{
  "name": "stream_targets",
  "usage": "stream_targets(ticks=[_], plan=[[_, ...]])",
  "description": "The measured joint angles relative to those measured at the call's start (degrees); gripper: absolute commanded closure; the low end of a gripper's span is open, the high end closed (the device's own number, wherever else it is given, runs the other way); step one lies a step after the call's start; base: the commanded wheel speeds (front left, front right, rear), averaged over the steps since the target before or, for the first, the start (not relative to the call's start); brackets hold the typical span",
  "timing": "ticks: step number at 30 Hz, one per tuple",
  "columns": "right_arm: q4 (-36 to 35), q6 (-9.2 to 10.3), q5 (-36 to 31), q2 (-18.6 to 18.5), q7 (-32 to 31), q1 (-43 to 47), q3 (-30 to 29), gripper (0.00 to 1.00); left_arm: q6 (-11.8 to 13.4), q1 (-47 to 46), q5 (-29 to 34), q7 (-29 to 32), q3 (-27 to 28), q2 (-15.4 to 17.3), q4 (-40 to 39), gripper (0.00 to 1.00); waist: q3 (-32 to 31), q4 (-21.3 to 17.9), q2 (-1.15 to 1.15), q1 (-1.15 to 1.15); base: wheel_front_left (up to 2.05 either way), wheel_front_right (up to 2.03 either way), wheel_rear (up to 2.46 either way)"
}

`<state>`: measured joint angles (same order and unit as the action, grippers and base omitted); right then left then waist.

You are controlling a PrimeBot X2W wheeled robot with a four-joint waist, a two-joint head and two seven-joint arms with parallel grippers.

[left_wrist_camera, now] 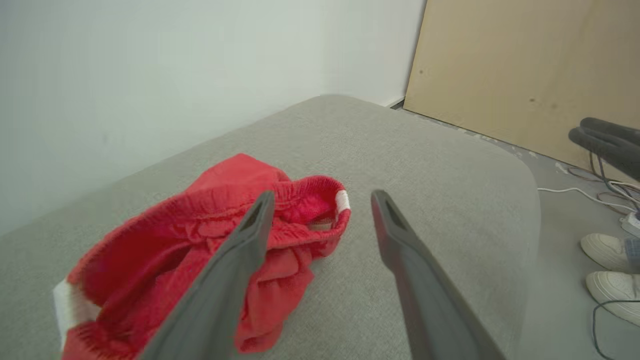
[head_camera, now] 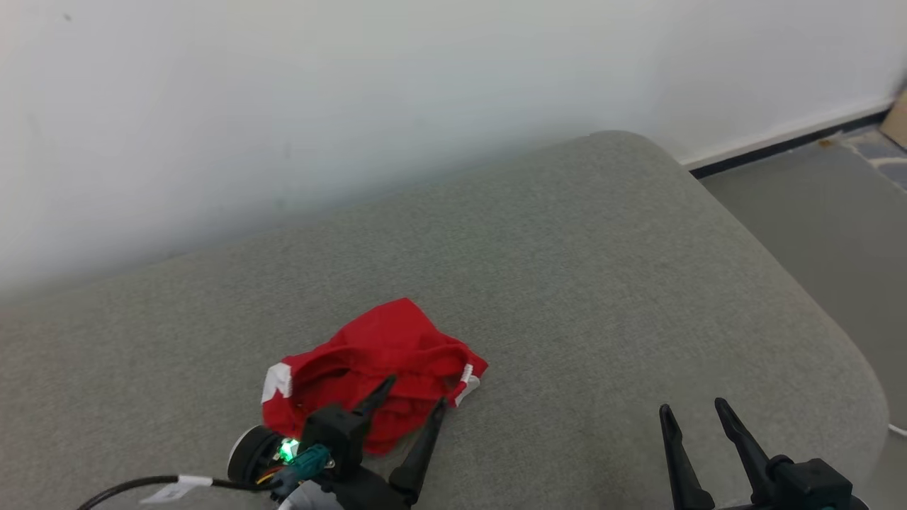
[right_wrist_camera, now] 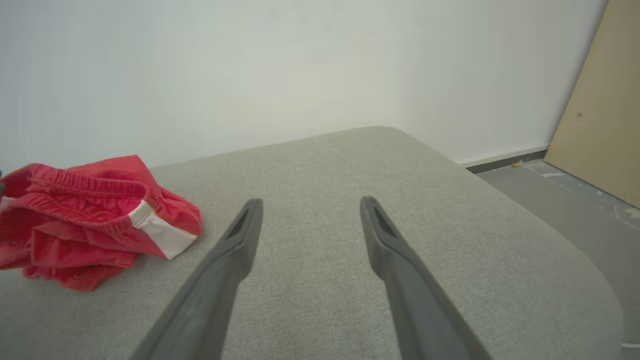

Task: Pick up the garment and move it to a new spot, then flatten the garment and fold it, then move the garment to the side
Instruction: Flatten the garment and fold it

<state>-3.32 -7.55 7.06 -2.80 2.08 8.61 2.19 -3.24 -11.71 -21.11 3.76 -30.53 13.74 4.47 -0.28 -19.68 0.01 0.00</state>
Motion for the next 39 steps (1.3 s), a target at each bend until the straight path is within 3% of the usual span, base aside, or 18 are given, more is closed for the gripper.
stream_targets(ticks=[8, 17, 21, 30, 39], plan=[[0.89, 0.00, 0.93, -0.01, 0.67, -0.28, 1.07, 0.00, -0.78, -5.29, 1.81, 2.60, -2.55, -0.79, 8.02, 0.00, 1.87, -6.10, 0.00, 0.00, 0.00, 0.00, 0.00], [1.83, 0.00, 2.05, 0.00, 1.99, -0.82, 1.52, 0.00, 1.41, -10.66, 3.99, 6.45, -3.35, -1.77, 18.07, 0.00, 4.85, -9.79, 0.00, 0.00, 0.00, 0.00, 0.00], [2.22, 0.00, 2.11, 0.01, 2.25, -1.16, 1.32, 0.00, 1.21, -12.05, 3.85, 6.83, -3.68, -2.60, 20.34, 1.00, 5.67, -10.19, 0.00, 0.01, 0.00, 0.00, 0.00], [2.61, 0.00, 2.12, 0.00, 2.21, -1.47, 0.85, 0.00, 0.44, -14.14, 2.42, 2.48, -3.24, -5.20, 20.76, 1.00, 5.09, -8.10, -0.01, 0.00, 0.00, 0.00, 0.00], [2.36, 0.00, 1.87, 0.02, 1.45, -1.51, 1.08, 0.00, -2.35, -26.96, 0.34, -3.18, -3.93, -9.11, 13.97, 1.00, 3.64, -3.91, -0.01, 0.00, 0.00, 0.00, 0.00]])
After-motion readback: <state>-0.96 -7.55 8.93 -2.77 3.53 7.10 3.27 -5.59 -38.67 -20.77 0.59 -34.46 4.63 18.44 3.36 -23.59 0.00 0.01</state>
